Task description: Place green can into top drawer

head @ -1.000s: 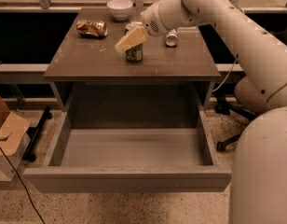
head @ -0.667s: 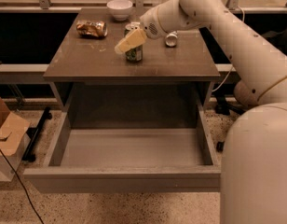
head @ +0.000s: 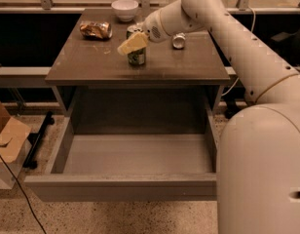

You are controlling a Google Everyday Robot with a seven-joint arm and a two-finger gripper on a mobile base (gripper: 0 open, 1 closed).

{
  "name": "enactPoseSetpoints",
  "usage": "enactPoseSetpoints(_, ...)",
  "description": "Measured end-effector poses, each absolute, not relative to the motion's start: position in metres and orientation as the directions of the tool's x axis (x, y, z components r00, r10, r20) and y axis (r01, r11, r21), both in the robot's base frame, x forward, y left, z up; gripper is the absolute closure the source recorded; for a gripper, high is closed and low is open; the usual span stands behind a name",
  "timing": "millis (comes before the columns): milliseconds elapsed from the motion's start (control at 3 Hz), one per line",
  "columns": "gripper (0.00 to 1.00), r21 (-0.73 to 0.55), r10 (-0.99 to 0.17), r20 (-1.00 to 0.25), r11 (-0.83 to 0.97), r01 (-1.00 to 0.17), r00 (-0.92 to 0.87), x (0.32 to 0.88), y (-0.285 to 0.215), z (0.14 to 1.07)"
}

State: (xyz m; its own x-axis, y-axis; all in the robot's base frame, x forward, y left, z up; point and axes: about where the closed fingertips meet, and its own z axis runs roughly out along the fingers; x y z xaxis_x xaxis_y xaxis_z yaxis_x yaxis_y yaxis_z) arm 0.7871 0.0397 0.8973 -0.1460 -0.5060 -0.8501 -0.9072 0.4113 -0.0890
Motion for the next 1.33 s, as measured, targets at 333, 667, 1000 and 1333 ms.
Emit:
enactPoseSetpoints(333, 0.5, -0.09, -0.488, -0.863, 0.398, -0.913, -0.127, 0.784, 0.045, 0.904)
enactPoseSetpoints(667, 0.81, -0.071, -0.445, -0.887, 0.393, -0.917, -0.122, 0.771, 0.044, 0.911)
enactPoseSetpoints(1000, 1.0, -0.065, -0.409, -0.906, 0.387, -0.92, -0.108, 0.748, 0.034, 0.923)
enactPoseSetpoints(1333, 1.0, -0.083, -0.394, -0.915, 0.389, -0.917, -0.085, 0.702, 0.011, 0.941)
